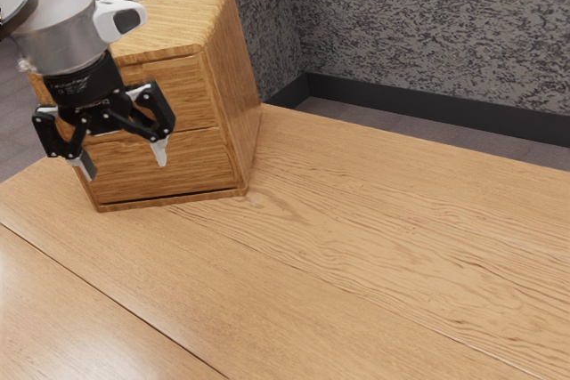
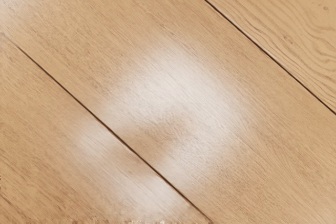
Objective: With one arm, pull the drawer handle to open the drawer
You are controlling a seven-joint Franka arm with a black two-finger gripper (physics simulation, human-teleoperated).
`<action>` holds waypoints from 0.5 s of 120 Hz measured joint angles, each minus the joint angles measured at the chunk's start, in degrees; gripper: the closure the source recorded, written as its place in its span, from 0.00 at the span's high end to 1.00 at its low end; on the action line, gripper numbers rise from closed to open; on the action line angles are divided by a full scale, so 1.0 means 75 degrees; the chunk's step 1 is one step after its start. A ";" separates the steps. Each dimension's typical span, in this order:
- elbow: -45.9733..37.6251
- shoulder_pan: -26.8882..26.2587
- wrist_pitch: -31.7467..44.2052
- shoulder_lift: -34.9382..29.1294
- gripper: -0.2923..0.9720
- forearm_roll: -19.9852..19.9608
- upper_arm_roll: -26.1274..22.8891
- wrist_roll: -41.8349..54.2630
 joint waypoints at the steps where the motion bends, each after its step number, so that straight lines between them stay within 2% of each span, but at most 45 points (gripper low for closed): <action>1: -0.0023 0.0006 -0.0005 -0.0002 0.77 0.0005 -0.0002 -0.0107; 14: -0.0197 0.0132 -0.0025 -0.0052 0.77 0.0055 -0.0015 -0.1374; 34: -0.0405 0.0789 -0.0049 -0.0147 0.77 0.0238 0.0041 -0.2972; 43: -0.0081 0.1628 -0.0053 0.0004 0.77 0.0314 0.0009 -0.3622; 51: 0.0049 0.2621 -0.0043 0.0187 0.77 0.0272 -0.0460 -0.4117; 60: 0.0530 0.3151 0.0046 0.0673 0.77 0.0219 -0.0809 -0.4608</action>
